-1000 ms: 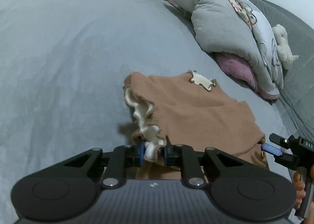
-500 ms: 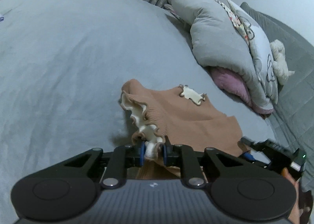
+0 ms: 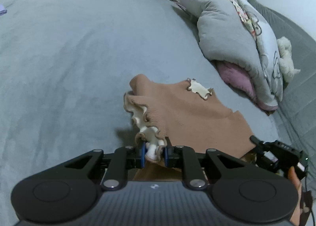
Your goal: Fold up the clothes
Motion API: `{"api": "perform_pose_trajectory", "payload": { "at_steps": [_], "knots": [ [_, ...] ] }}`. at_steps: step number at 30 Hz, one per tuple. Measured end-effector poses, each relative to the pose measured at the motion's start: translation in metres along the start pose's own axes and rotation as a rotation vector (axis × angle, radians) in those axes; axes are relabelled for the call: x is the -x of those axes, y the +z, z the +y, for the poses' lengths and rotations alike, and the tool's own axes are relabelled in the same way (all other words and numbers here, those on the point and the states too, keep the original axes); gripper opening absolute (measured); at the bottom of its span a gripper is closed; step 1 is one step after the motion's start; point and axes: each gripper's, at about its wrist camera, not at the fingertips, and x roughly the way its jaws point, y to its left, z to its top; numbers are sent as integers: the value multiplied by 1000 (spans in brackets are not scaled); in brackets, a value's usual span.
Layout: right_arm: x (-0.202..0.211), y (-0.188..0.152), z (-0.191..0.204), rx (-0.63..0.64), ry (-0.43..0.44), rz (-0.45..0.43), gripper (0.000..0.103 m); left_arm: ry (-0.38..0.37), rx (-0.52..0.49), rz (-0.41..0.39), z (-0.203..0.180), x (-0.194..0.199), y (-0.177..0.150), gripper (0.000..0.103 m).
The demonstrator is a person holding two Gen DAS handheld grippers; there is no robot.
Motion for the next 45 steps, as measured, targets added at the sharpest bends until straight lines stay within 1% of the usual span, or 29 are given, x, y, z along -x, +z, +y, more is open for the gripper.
{"api": "perform_pose_trajectory", "payload": {
  "at_steps": [2, 6, 8, 10, 11, 14, 16, 19, 21, 22, 23, 24, 25, 27, 30, 33, 34, 36, 37, 39, 41, 42, 43, 45],
  "knots": [
    [1, 0, 2, 4, 10, 4, 13, -2, -5, -1, 1, -1, 1, 17],
    [1, -3, 0, 4, 2, 14, 13, 6, 4, 24, 6, -6, 2, 18],
    [0, -3, 0, 9, -3, 21, 13, 25, -43, 35, 3, -5, 2, 21],
    [-2, -4, 0, 17, -11, 28, 13, 55, -60, 33, 4, -3, 3, 35],
    [-2, -4, 0, 18, -12, 29, 13, 58, -58, 31, 5, -2, 4, 37],
    [-3, -5, -1, 30, -26, 27, 13, 43, -40, 30, 10, -1, 5, 38],
    [-4, -5, -2, 36, -32, 25, 13, 35, -30, 46, 10, -8, 4, 38],
    [-2, -5, -4, 31, -29, 24, 13, 49, -21, 52, 10, -13, 2, 38],
    [-1, -4, -4, 36, -28, 21, 13, 53, -7, 21, 10, -11, 0, 36],
    [-1, -4, -4, 36, -26, 20, 13, 53, 0, 17, 11, -10, -1, 29],
    [-2, -4, -3, 36, -24, 20, 13, 47, 4, 10, 11, -9, -1, 19],
    [-2, -4, -4, 36, -19, 19, 13, 26, 6, 2, 10, -7, -2, 11],
    [-2, -5, -4, 36, -14, 17, 13, 20, 11, -1, 10, -6, -2, 8],
    [-2, -7, -6, 33, -13, 17, 13, 14, 23, -3, 10, -5, -3, 8],
    [0, -6, -8, 26, -10, 10, 13, 24, 42, -19, 9, -2, -4, 8],
    [6, -5, -9, 24, -9, -15, 13, 7, 73, -36, 8, 5, -4, 7],
    [7, -4, -8, 23, -6, -20, 13, -14, 93, -45, 8, 9, -5, 8],
    [18, -2, -5, 16, 22, -58, 13, -58, 114, -65, 6, 18, -7, 8],
    [21, -1, -4, 13, 25, -71, 13, -83, 118, -85, 2, 27, -9, 8],
    [28, 1, -5, 1, 22, -106, 13, -104, 120, -95, 0, 32, -12, 8],
    [32, 0, -10, -19, 5, -125, 13, -114, 121, -85, -3, 33, -19, 8],
    [33, -1, -12, -30, 1, -129, 13, -109, 117, -81, -4, 33, -21, 8],
    [34, -2, -14, -41, -3, -134, 13, -87, 106, -71, -5, 30, -27, 8],
    [35, -5, -12, -39, 0, -115, 13, -70, 109, -50, -1, 26, -35, 8]
  ]
}}
